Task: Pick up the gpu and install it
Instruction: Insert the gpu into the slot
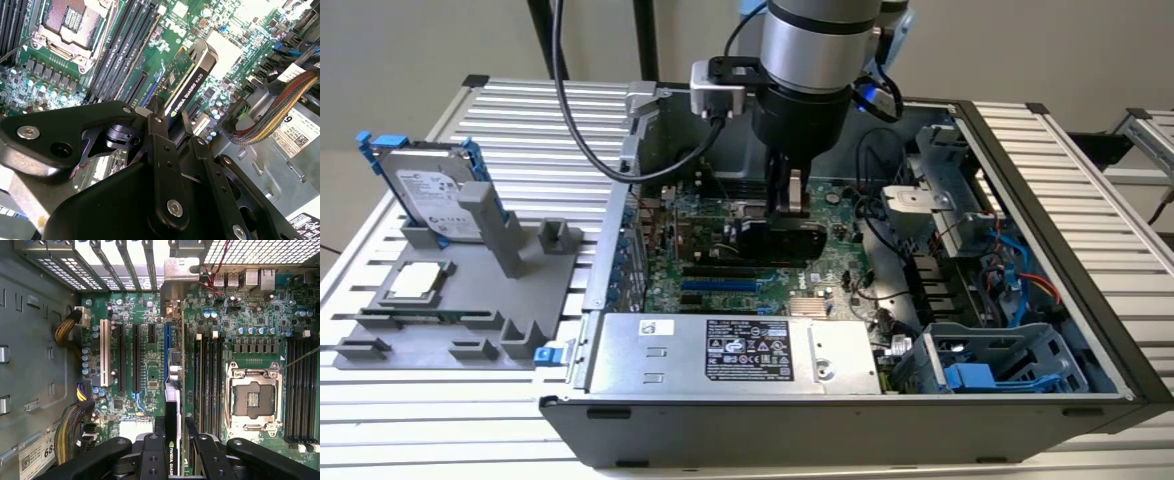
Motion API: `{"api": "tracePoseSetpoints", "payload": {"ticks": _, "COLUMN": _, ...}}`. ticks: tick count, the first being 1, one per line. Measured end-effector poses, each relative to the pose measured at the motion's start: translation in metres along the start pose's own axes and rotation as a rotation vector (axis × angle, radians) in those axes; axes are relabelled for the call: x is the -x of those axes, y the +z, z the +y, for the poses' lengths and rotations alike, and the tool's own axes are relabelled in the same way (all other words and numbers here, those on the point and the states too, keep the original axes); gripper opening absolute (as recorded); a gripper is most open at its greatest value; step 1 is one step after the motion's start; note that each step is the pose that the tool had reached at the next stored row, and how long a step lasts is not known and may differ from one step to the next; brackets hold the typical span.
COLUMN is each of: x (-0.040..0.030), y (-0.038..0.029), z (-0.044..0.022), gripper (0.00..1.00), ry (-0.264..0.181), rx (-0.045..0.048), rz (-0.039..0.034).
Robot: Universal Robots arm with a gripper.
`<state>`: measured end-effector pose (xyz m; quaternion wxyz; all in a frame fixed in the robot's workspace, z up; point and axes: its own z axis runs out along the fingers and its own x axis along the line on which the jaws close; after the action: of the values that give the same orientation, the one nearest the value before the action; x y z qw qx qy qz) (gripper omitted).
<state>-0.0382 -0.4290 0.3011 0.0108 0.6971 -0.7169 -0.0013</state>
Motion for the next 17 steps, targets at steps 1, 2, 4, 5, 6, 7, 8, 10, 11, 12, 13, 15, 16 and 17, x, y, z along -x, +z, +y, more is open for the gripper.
{"api": "tracePoseSetpoints", "payload": {"ticks": 1, "x": -0.0002, "y": 0.0002, "z": 0.0, "gripper": 0.0, "ry": 0.0, "rx": 0.0001, "rz": -0.0001}}
{"api": "tracePoseSetpoints", "payload": {"ticks": 2, "x": -0.0003, "y": 0.0003, "z": 0.0, "gripper": 0.0, "ry": 0.0, "rx": 0.0002, "rz": -0.0001}}
{"api": "tracePoseSetpoints", "payload": {"ticks": 4, "x": -0.0006, "y": 0.0005, "z": 0.0, "gripper": 0.0, "ry": 0.0, "rx": 0.0004, "rz": 0.0002}}
{"api": "tracePoseSetpoints", "payload": {"ticks": 5, "x": -0.0007, "y": 0.0006, "z": 0.0, "gripper": 0.0, "ry": 0.0, "rx": 0.0005, "rz": 0.0002}}
{"api": "tracePoseSetpoints", "payload": {"ticks": 6, "x": -0.0009, "y": 0.0008, "z": 0.0, "gripper": 0.0, "ry": 0.0, "rx": 0.0006, "rz": 0.0001}}
{"api": "tracePoseSetpoints", "payload": {"ticks": 7, "x": -0.0011, "y": 0.0009, "z": 0.0, "gripper": 0.0, "ry": 0.0, "rx": 0.0007, "rz": 0.0002}}
{"api": "tracePoseSetpoints", "payload": {"ticks": 8, "x": -0.0013, "y": 0.001, "z": 0.0, "gripper": 0.0, "ry": 0.0, "rx": 0.0009, "rz": 0.0003}}
{"api": "tracePoseSetpoints", "payload": {"ticks": 10, "x": -0.0019, "y": 0.0011, "z": 0.0, "gripper": 0.0, "ry": 0.0, "rx": 0.0012, "rz": 0.0004}}
{"api": "tracePoseSetpoints", "payload": {"ticks": 11, "x": -0.0021, "y": 0.0013, "z": 0.0, "gripper": 0.0, "ry": 0.0, "rx": 0.0013, "rz": 0.0002}}
{"api": "tracePoseSetpoints", "payload": {"ticks": 12, "x": -0.0024, "y": 0.0013, "z": -0.0001, "gripper": 0.0, "ry": 0.0, "rx": 0.0014, "rz": 0.0003}}
{"api": "tracePoseSetpoints", "payload": {"ticks": 13, "x": -0.0028, "y": 0.0014, "z": -0.0001, "gripper": 0.0, "ry": 0.0, "rx": 0.0015, "rz": 0.0003}}
{"api": "tracePoseSetpoints", "payload": {"ticks": 15, "x": -0.0037, "y": 0.0017, "z": -0.0001, "gripper": 0.0, "ry": 0.0, "rx": 0.002, "rz": 0.0003}}
{"api": "tracePoseSetpoints", "payload": {"ticks": 16, "x": -0.0043, "y": 0.0019, "z": -0.0002, "gripper": 0.0, "ry": 0.0, "rx": 0.0023, "rz": 0.0005}}
{"api": "tracePoseSetpoints", "payload": {"ticks": 17, "x": -0.0049, "y": 0.0021, "z": -0.0002, "gripper": 0.0, "ry": 0.0, "rx": 0.0025, "rz": 0.0006}}
